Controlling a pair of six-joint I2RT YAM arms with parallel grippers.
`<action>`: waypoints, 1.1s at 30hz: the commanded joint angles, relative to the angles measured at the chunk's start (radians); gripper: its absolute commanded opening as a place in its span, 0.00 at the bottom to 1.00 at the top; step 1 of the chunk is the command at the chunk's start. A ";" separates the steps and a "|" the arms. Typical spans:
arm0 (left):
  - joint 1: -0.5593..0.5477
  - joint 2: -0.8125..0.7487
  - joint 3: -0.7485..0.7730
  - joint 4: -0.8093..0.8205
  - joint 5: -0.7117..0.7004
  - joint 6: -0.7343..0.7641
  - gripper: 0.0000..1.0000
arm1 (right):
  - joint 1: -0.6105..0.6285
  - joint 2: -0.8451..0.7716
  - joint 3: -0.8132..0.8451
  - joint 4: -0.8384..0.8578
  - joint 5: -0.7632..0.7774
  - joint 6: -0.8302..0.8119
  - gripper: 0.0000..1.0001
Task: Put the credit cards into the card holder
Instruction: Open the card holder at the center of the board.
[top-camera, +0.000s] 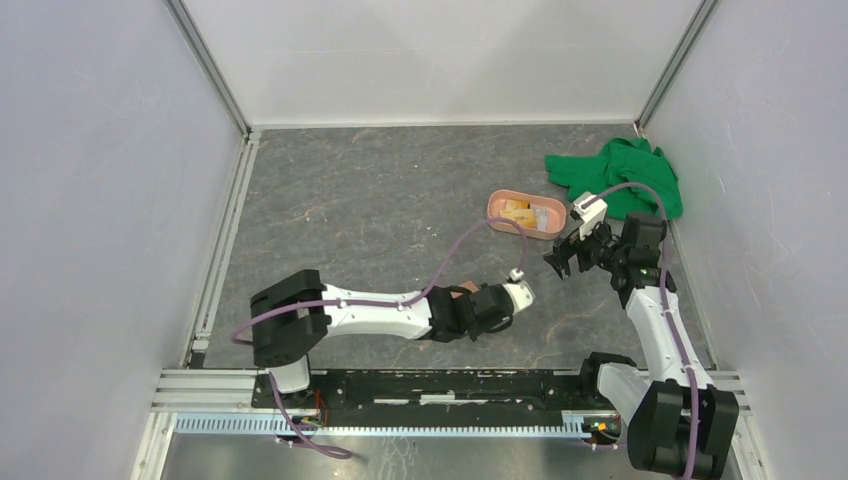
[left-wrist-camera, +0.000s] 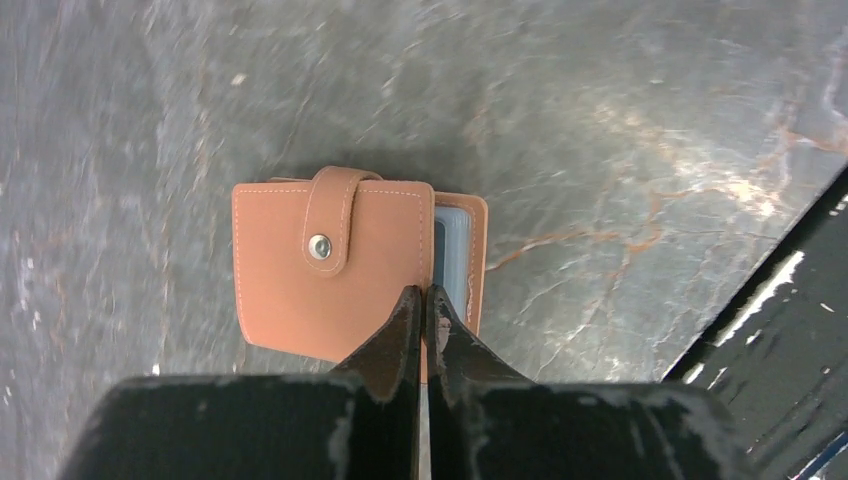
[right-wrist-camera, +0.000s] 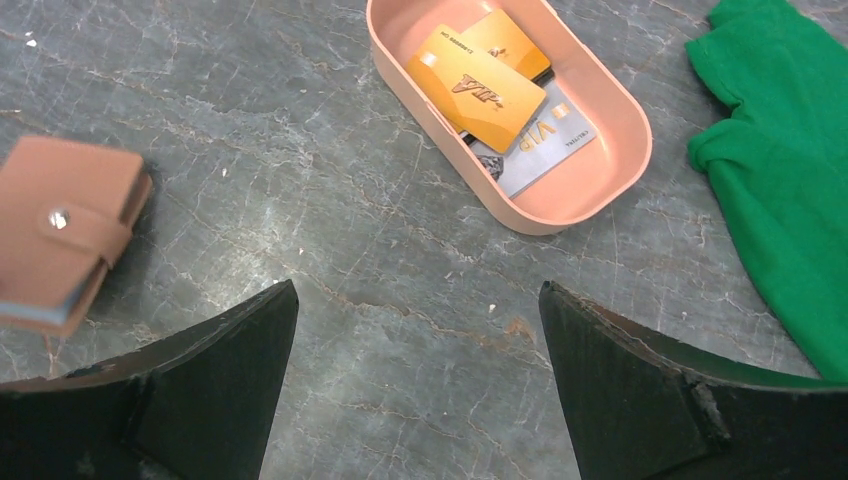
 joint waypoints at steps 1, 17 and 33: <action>-0.046 0.042 0.038 0.170 -0.031 0.212 0.11 | -0.029 -0.016 0.020 0.048 -0.010 0.046 0.98; 0.060 -0.513 -0.432 0.571 0.031 -0.386 1.00 | 0.120 -0.030 -0.034 -0.075 -0.361 -0.274 0.98; 0.223 -0.627 -0.721 0.638 0.041 -0.894 0.74 | 0.723 0.237 0.138 -0.132 -0.023 -0.483 0.65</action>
